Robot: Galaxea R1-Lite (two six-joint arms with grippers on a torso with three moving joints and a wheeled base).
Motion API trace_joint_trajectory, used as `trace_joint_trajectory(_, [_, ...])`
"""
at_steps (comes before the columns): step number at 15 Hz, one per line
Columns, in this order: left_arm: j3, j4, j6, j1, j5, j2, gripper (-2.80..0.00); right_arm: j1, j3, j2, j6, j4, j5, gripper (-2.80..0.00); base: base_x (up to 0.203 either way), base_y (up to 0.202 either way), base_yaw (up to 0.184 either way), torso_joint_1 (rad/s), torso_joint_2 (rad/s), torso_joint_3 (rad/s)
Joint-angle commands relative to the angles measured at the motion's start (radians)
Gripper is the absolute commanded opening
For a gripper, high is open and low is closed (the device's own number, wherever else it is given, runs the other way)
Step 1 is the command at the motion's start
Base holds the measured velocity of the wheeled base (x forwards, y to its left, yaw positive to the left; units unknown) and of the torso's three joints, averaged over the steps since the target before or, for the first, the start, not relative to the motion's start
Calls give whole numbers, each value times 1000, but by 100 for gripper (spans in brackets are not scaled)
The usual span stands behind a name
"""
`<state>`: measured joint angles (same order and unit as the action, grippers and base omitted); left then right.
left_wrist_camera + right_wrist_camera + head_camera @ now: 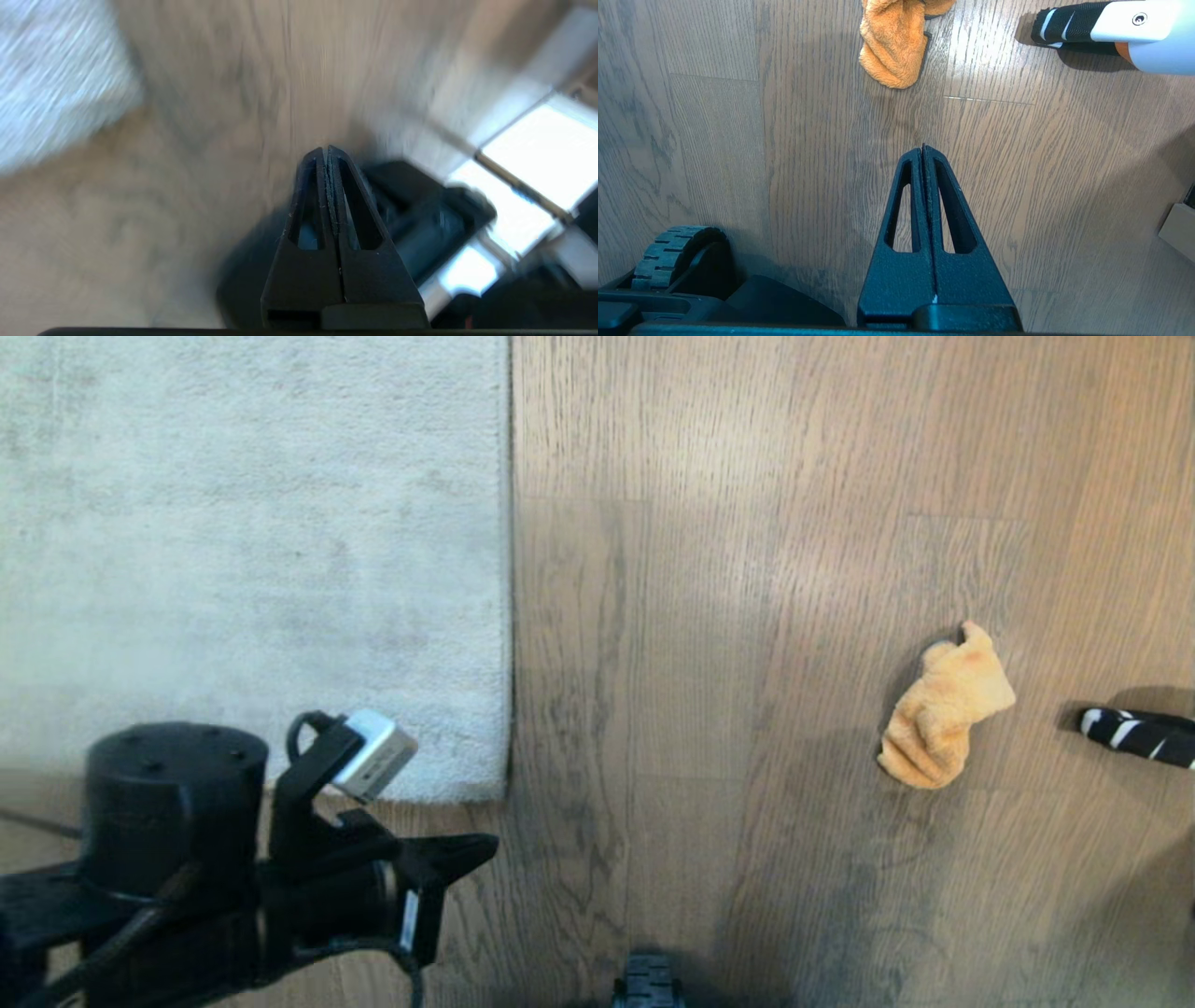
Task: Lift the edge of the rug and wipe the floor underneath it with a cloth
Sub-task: Lift up the carpet
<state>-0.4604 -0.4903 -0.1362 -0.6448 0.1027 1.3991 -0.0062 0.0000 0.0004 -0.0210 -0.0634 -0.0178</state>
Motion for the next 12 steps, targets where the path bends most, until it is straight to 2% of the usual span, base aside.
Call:
trace_joint_trajectory(1, [-42, -74, -33, -72, -66, 185, -280, 0, 0, 1, -1, -1, -1, -280, 0, 0, 0, 0, 0, 0])
trace_joint_trajectory(3, [-86, -90, -54, -118, -149, 254, -280, 0, 0, 1, -1, -1, -1, -280, 0, 0, 0, 0, 0, 0])
trace_joint_trajectory(5, [-122, -89, -74, -168, -264, 300, -280, 0, 0, 1, -1, -1, -1, -280, 0, 0, 0, 0, 0, 0])
trace_joint_trajectory(9, [-137, -80, -82, -194, -338, 359, -280, 0, 0, 1, -1, -1, -1, -280, 0, 0, 0, 0, 0, 0])
trace_joint_trajectory(12, [-148, -78, -68, -209, -458, 386, -280, 0, 0, 1, -1, -1, -1, -280, 0, 0, 0, 0, 0, 0])
